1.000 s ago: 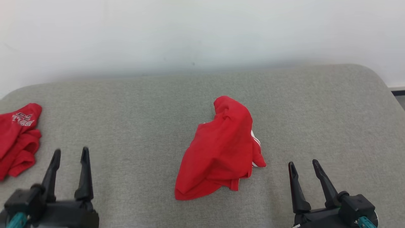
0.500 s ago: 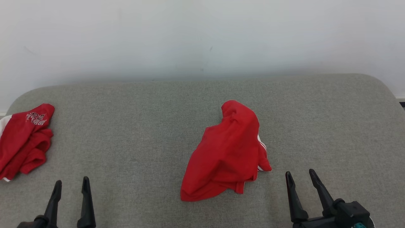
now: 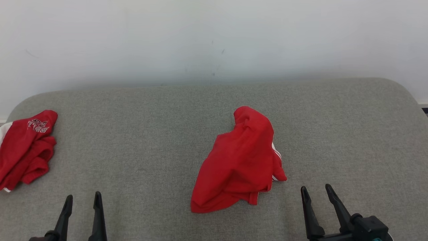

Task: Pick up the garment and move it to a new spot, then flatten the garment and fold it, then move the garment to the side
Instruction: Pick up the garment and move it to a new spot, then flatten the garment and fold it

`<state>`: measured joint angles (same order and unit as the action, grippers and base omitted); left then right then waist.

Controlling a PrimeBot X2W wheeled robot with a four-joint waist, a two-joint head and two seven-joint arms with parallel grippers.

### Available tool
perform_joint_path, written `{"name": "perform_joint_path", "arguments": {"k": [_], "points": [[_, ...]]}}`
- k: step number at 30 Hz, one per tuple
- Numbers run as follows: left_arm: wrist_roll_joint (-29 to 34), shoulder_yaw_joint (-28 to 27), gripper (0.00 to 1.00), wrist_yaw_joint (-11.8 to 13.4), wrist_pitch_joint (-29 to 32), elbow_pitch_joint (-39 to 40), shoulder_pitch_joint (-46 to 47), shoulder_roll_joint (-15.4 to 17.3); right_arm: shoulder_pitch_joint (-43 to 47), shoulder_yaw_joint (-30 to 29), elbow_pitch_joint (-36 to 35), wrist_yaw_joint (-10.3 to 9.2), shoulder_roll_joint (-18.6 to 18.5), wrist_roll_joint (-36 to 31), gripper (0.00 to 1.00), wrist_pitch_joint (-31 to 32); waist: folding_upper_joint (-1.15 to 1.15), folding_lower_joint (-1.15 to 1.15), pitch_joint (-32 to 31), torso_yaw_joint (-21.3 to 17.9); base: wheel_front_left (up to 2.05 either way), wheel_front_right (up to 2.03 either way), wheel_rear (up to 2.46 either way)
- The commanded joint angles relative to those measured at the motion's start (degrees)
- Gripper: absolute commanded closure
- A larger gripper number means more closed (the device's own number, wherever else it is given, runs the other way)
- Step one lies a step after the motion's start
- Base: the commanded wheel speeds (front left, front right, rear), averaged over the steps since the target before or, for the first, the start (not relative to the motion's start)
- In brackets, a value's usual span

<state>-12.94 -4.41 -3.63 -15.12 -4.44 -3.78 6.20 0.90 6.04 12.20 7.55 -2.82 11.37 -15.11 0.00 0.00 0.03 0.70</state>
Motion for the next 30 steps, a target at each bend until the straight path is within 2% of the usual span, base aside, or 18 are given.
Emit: {"name": "perform_joint_path", "arguments": {"k": [1, 15, 21, 30], "points": [[0.6, -0.3, 0.00, -0.4, -0.1, -0.2, 0.4, -0.3, -0.1, 0.0, 0.1, -0.12, -0.1, 0.2, 0.00, -0.1, 0.00, 0.00, 0.0, 0.0, 0.00, 0.00, 0.00], [2.3, -1.5, 0.00, -2.0, -0.1, -1.3, 1.1, -1.6, 0.0, -0.1, 0.6, -0.12, -0.1, 0.6, 0.00, -0.1, 0.00, 0.00, 0.0, 0.4, 0.00, 0.00, 0.00], [2.8, -1.7, 0.00, -2.4, 0.0, -1.4, 1.2, -2.1, -3.2, -0.3, 1.6, -0.12, -0.2, -0.8, 0.00, -0.1, 0.00, 0.00, 0.5, 0.7, 0.00, 0.00, 0.00], [2.5, -0.6, 0.00, -3.1, -0.1, -2.1, 3.6, -2.5, -16.7, -1.0, 10.2, -0.12, -5.8, -1.9, 0.00, 1.6, 0.00, 0.00, 4.2, 3.0, 0.00, 0.00, 0.00]]}}
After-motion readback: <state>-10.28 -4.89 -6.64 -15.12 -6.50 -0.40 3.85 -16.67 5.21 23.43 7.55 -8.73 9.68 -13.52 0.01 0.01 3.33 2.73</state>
